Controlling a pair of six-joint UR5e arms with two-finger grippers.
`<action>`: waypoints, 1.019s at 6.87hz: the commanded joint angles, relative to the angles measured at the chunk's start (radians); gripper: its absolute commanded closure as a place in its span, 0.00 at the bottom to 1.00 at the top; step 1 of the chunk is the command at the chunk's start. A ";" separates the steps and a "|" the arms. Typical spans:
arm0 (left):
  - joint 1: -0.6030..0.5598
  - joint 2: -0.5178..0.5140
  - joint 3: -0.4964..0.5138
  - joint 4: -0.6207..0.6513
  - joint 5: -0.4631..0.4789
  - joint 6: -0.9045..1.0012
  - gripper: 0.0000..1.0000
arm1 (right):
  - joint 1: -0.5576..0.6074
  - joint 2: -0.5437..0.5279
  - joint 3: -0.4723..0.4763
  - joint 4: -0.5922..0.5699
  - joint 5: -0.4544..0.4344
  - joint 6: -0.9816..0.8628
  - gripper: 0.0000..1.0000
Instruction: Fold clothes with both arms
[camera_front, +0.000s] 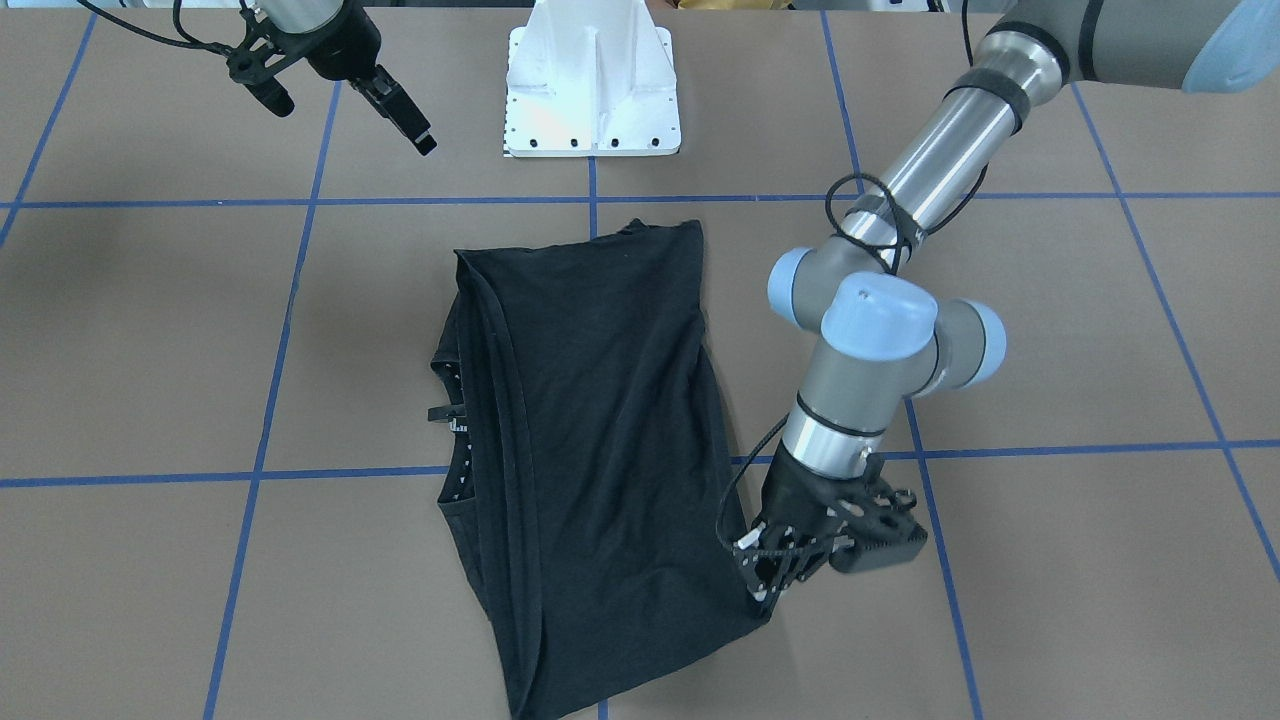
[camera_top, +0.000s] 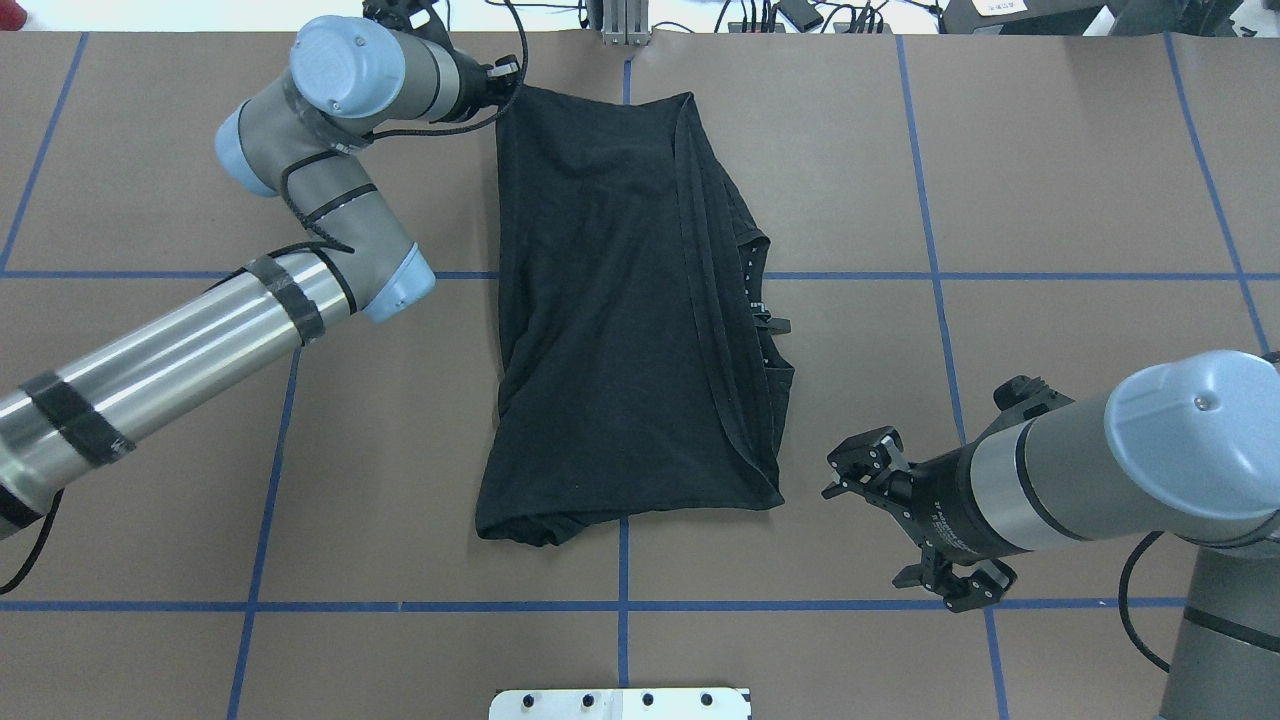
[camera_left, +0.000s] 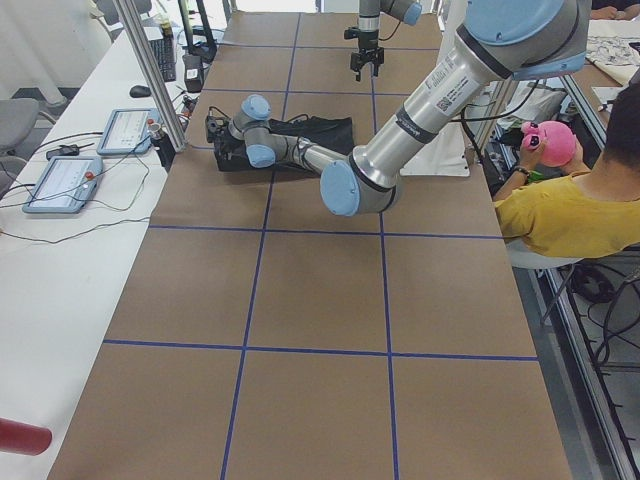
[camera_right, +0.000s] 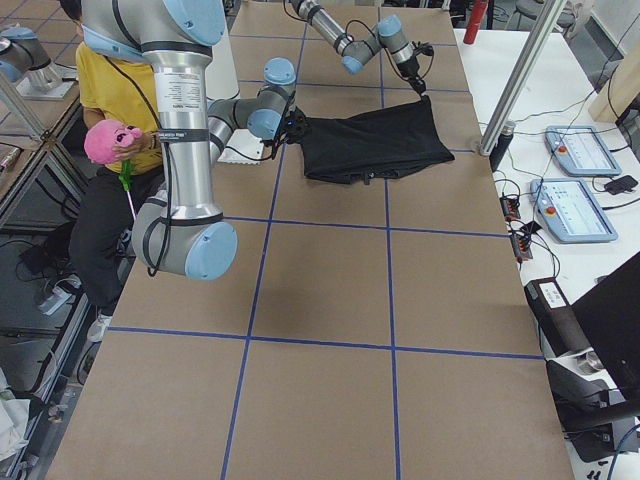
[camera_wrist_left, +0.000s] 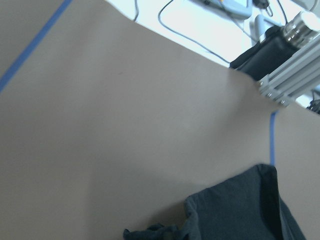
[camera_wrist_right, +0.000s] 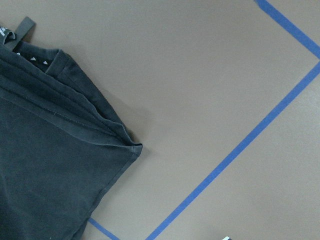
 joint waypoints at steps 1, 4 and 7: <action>-0.024 -0.057 0.082 -0.048 0.001 0.029 0.01 | 0.012 0.023 -0.009 0.001 -0.017 -0.001 0.00; -0.027 0.114 -0.207 0.013 -0.074 0.024 0.01 | -0.052 0.149 -0.155 0.000 -0.179 0.008 0.00; -0.024 0.164 -0.265 0.030 -0.080 0.018 0.01 | -0.187 0.232 -0.311 0.003 -0.485 0.237 0.08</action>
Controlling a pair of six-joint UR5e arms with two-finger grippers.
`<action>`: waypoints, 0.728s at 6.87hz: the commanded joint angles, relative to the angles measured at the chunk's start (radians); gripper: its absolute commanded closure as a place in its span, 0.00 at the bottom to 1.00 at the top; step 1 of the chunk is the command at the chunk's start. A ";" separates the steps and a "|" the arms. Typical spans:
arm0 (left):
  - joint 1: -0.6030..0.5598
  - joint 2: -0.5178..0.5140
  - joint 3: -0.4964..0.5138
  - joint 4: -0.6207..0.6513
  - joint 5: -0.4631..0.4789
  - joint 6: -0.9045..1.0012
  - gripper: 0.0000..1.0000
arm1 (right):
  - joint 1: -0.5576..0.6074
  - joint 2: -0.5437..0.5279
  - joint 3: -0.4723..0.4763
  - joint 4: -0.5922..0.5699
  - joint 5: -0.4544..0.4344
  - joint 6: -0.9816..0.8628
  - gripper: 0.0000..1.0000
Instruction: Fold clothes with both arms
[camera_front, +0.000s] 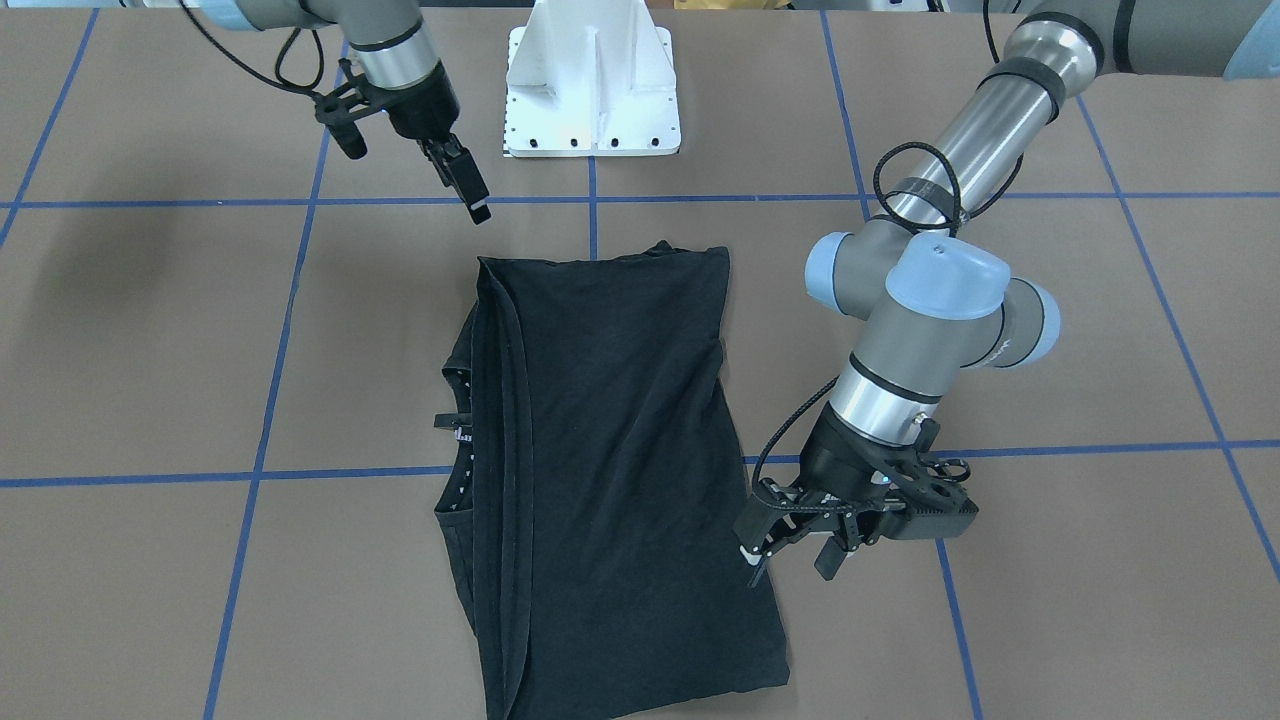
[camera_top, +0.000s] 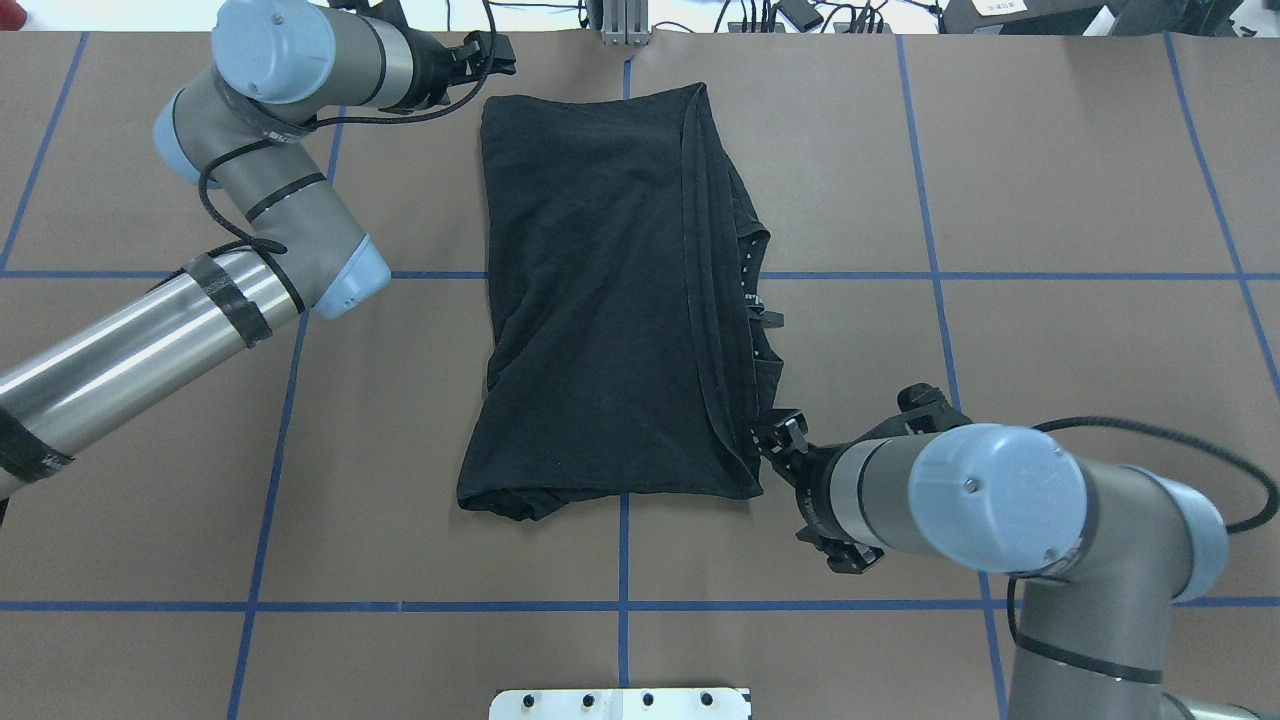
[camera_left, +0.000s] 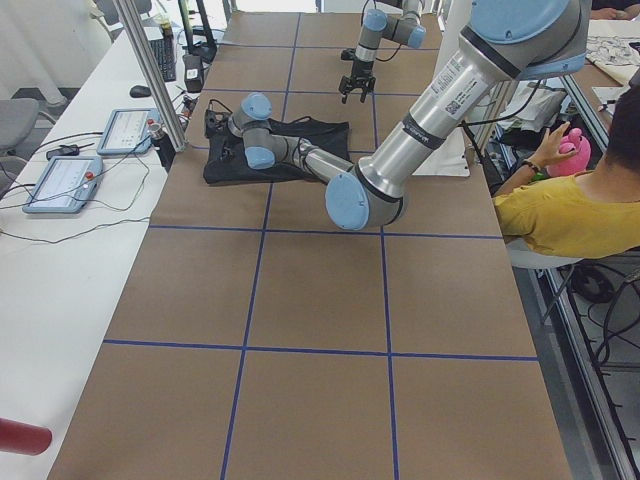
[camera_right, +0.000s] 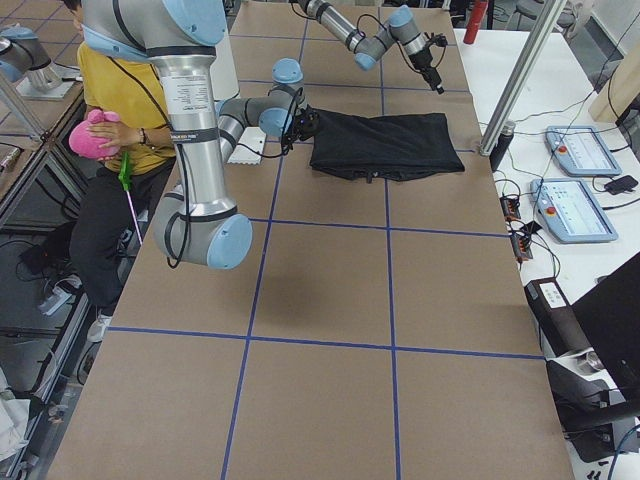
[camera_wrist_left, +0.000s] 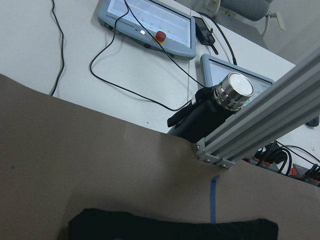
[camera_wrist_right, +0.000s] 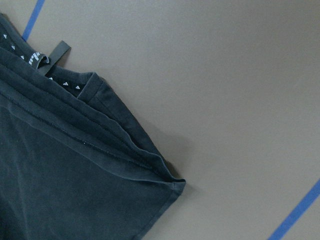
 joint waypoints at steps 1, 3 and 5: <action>0.007 0.019 -0.012 0.002 -0.001 -0.041 0.01 | -0.023 0.088 -0.175 -0.001 -0.104 -0.022 0.09; 0.008 0.020 -0.015 0.004 0.001 -0.065 0.01 | -0.017 0.100 -0.214 -0.004 -0.108 -0.125 0.07; 0.008 0.020 -0.018 0.004 0.004 -0.086 0.01 | -0.016 0.103 -0.245 0.004 -0.117 -0.151 0.07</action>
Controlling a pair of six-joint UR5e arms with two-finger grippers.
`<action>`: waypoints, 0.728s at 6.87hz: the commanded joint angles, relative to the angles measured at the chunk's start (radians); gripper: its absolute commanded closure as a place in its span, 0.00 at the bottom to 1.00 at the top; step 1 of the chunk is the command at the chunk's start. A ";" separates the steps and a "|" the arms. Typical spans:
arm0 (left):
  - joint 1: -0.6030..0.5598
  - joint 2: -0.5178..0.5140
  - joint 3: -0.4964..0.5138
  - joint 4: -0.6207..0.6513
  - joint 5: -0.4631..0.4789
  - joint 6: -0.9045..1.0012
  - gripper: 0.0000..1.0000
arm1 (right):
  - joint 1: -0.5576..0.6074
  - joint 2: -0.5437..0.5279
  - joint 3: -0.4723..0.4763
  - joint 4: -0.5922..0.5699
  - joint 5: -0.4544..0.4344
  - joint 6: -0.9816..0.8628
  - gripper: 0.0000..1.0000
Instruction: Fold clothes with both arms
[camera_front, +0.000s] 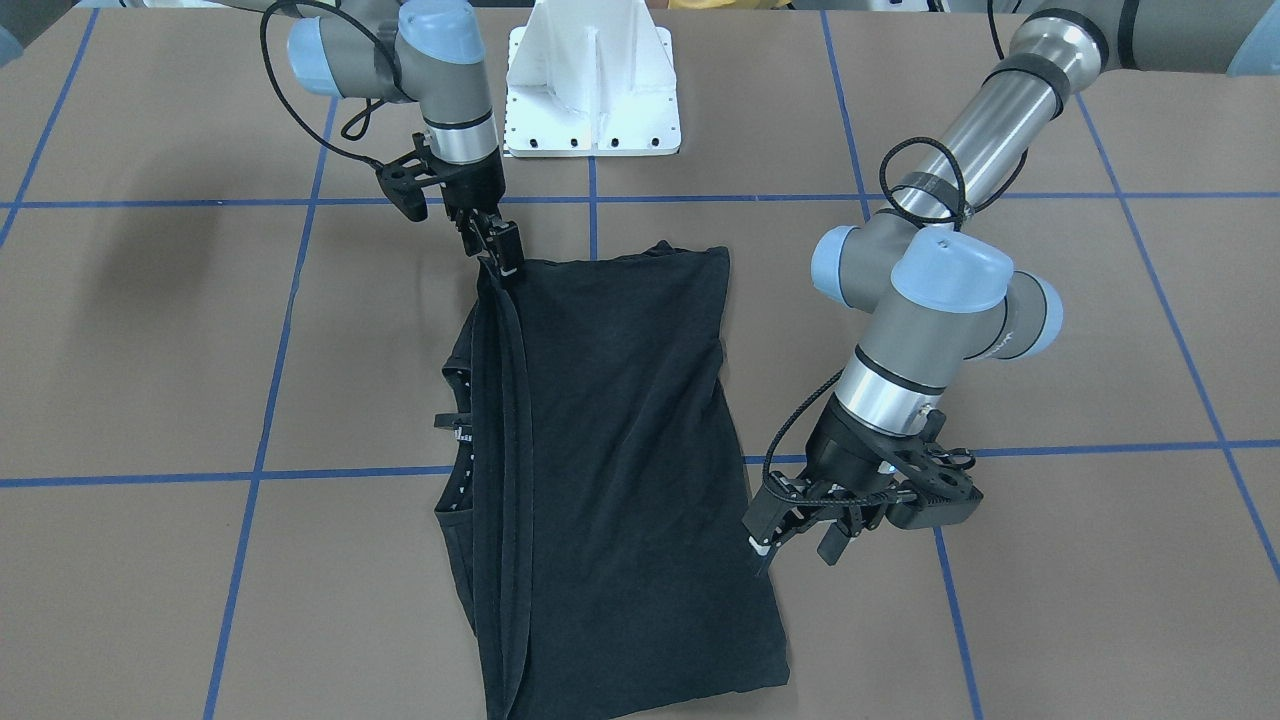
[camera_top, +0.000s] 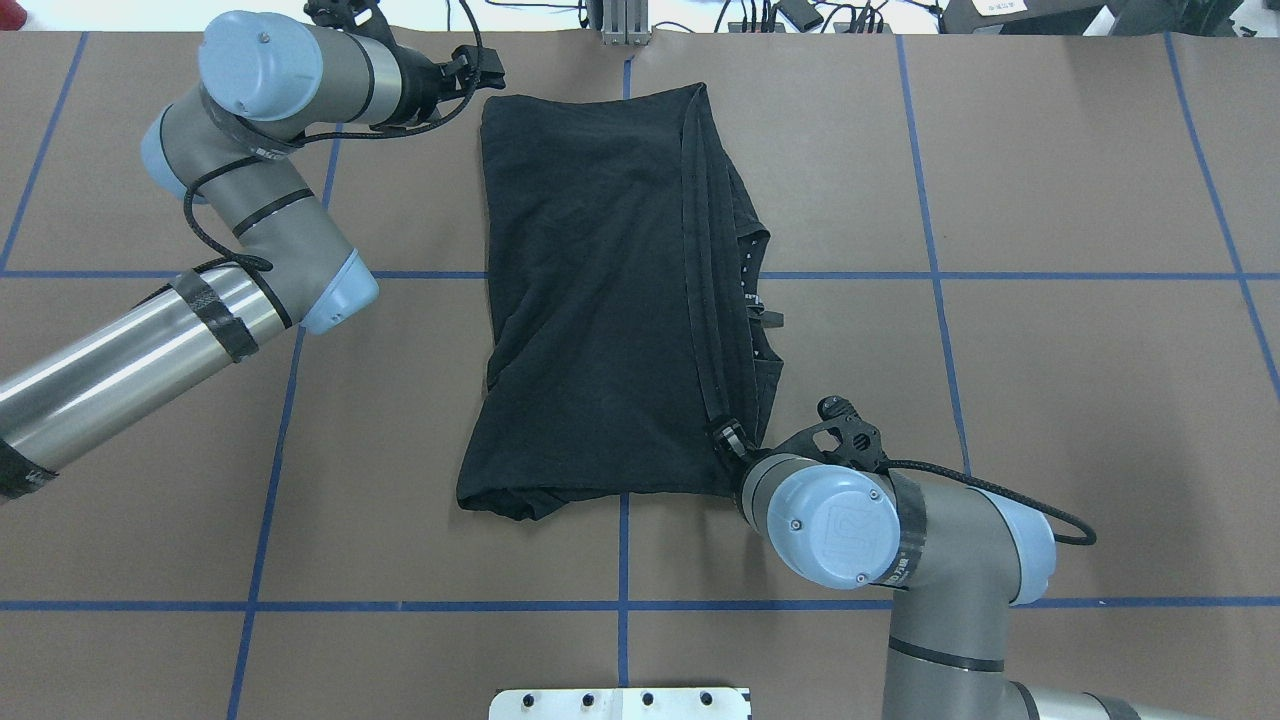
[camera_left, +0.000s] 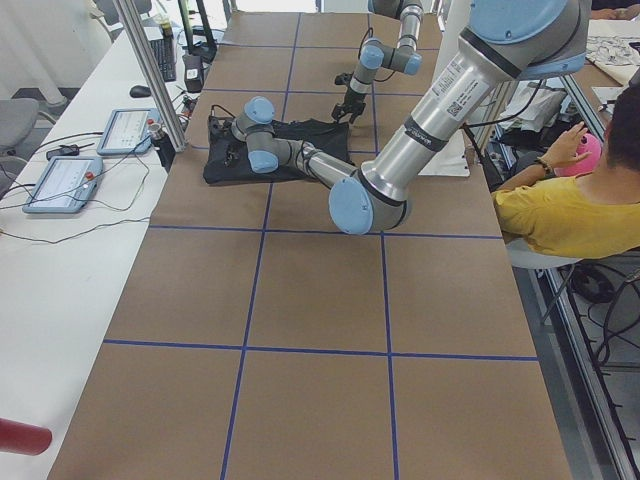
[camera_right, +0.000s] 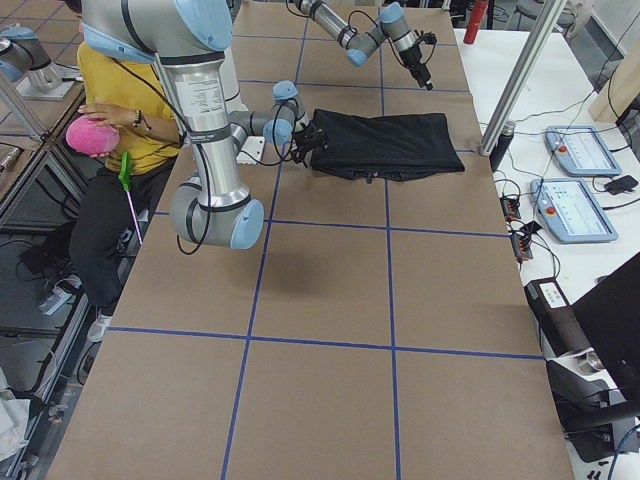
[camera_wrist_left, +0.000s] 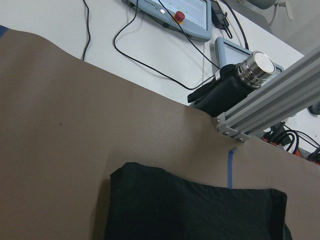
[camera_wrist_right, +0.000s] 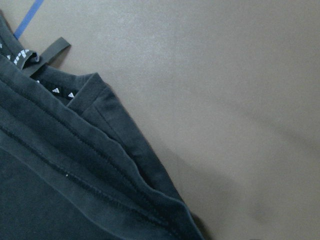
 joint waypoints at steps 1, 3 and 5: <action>0.000 0.002 -0.005 0.000 0.002 -0.010 0.00 | 0.006 0.007 -0.035 0.010 -0.006 -0.030 0.08; 0.002 0.012 -0.007 0.000 0.002 -0.011 0.01 | 0.030 0.047 -0.074 0.008 -0.004 -0.034 0.23; 0.003 0.015 -0.007 0.000 0.003 -0.015 0.01 | 0.035 0.047 -0.081 0.010 -0.004 -0.045 0.27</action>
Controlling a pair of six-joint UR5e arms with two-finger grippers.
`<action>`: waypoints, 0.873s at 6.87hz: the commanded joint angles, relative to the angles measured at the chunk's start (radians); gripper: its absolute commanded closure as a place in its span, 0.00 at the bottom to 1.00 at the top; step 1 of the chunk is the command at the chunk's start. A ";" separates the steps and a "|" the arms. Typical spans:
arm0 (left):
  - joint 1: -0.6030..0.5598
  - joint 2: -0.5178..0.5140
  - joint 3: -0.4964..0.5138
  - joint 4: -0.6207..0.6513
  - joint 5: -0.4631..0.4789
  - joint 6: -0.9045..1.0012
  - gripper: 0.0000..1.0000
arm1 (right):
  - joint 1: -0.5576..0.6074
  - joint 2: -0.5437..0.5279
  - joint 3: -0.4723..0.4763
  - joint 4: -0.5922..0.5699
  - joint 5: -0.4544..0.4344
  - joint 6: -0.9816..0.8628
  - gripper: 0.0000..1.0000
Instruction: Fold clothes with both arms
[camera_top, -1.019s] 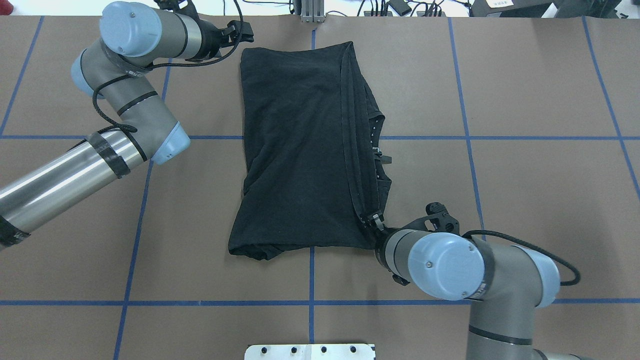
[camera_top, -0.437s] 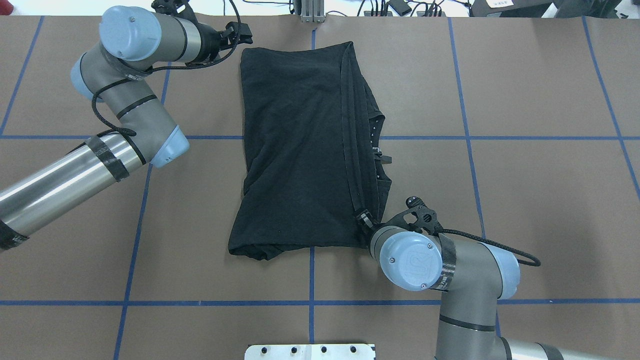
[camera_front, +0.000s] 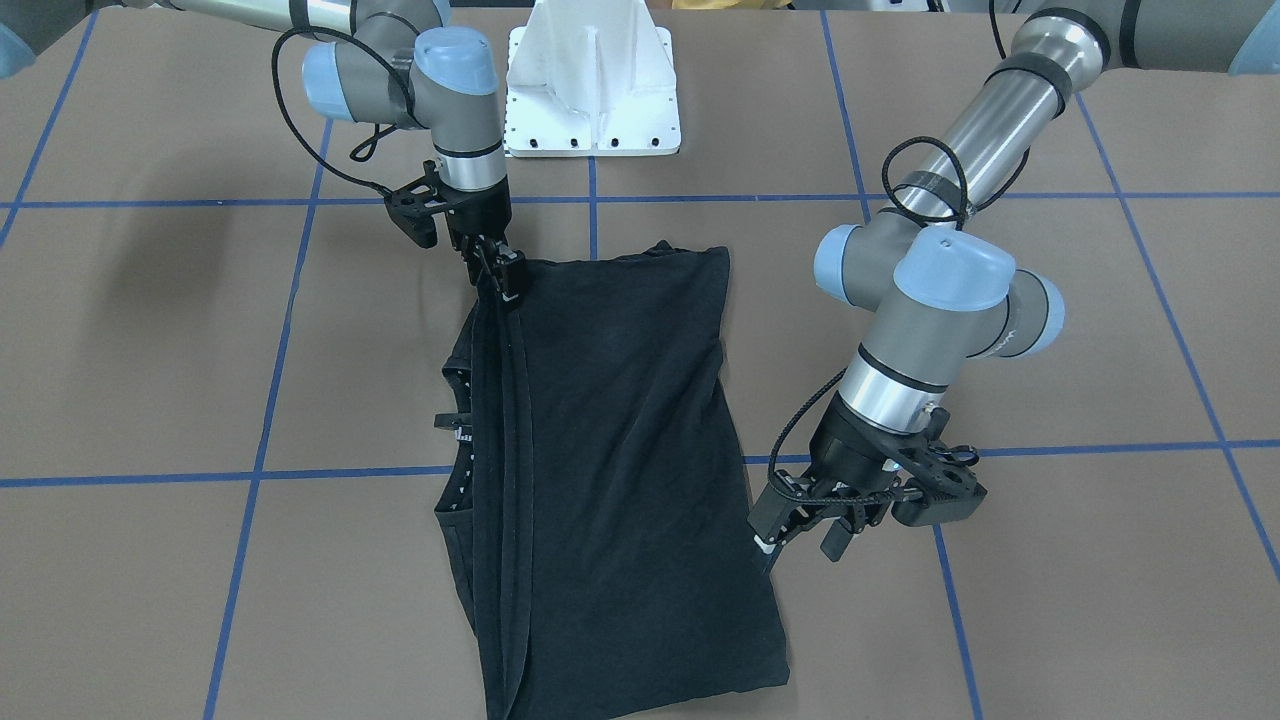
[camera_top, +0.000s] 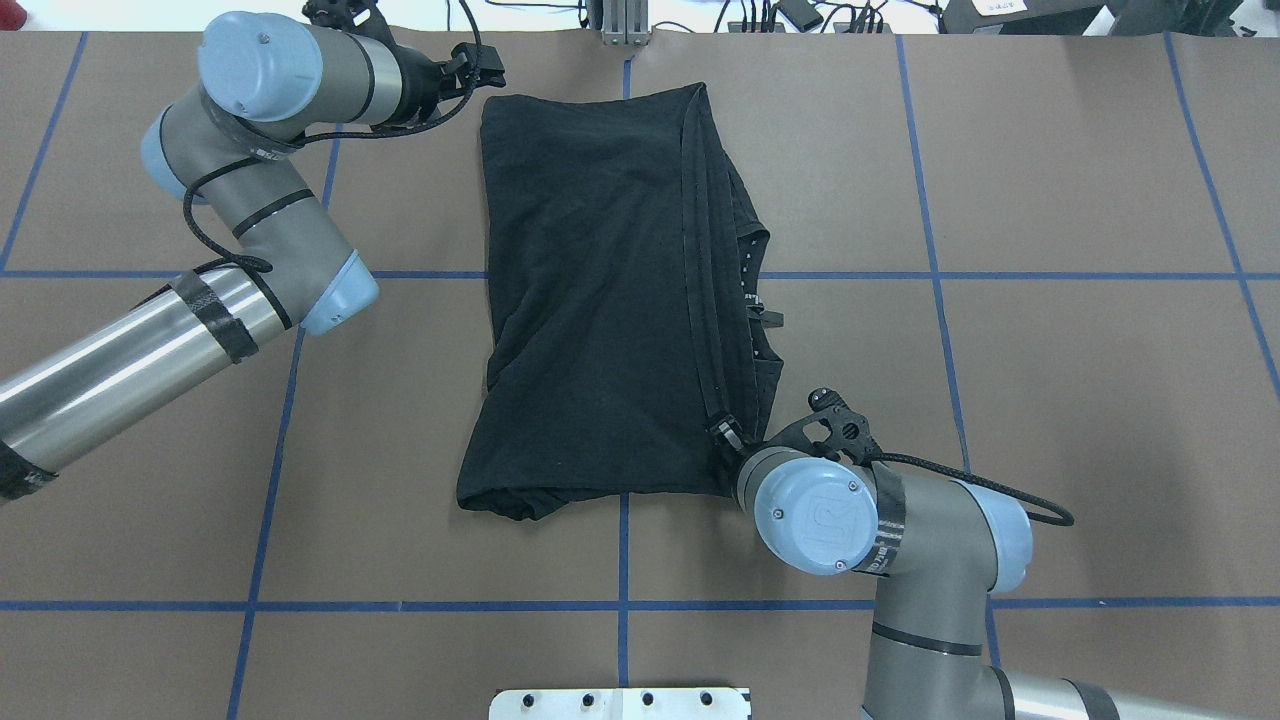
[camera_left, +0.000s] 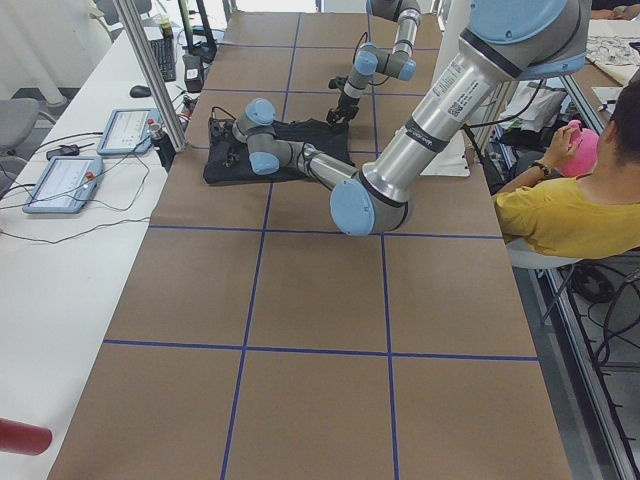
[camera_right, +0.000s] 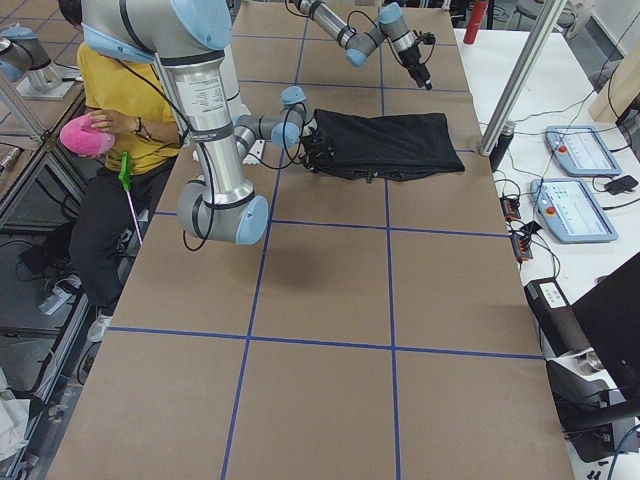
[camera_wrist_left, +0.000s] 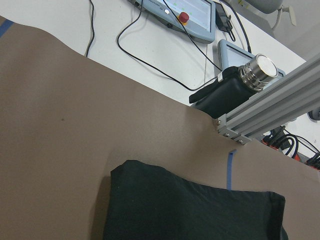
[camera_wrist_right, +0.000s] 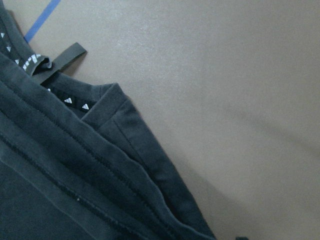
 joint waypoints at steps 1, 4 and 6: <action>0.001 0.002 0.001 0.000 0.000 -0.013 0.01 | 0.002 0.002 -0.009 -0.001 0.000 -0.008 0.39; 0.003 0.002 0.001 0.000 0.000 -0.015 0.01 | 0.007 0.027 -0.011 -0.007 0.006 -0.018 1.00; 0.003 0.002 0.000 0.000 0.000 -0.022 0.01 | 0.008 0.027 -0.003 -0.010 0.009 -0.020 1.00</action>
